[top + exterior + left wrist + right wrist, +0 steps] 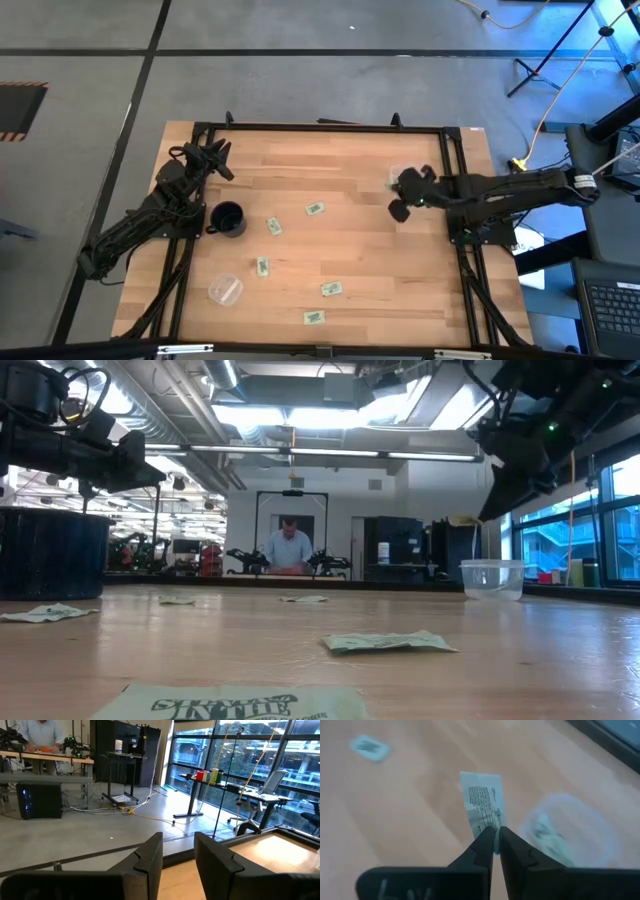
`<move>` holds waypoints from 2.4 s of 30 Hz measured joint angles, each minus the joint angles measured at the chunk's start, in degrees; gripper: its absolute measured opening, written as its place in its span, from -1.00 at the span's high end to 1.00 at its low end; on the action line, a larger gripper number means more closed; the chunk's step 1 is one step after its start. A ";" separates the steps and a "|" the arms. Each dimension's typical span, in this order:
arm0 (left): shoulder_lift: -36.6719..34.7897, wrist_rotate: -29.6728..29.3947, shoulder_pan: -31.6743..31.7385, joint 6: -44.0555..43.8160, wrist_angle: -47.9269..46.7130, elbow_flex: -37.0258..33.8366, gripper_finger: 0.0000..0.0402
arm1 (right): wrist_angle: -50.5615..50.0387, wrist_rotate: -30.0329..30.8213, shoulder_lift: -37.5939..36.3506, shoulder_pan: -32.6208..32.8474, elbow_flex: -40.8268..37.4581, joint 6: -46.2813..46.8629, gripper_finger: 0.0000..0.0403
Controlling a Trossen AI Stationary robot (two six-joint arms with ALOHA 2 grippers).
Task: Pick and place items into bin
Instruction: Put the light green stevia packet into the top transparent bin
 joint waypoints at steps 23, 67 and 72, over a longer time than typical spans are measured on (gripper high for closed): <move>0.00 0.00 0.00 0.00 0.00 -0.01 0.47 | -3.24 -0.25 3.44 -15.42 -2.04 -4.84 0.86; 0.00 0.00 0.00 -0.01 0.00 -0.01 0.47 | -0.72 -0.18 15.18 -17.20 0.11 -4.60 0.25; 0.00 0.00 0.00 -0.02 0.00 -0.01 0.47 | -3.83 -0.22 15.17 -17.05 5.51 -5.12 0.19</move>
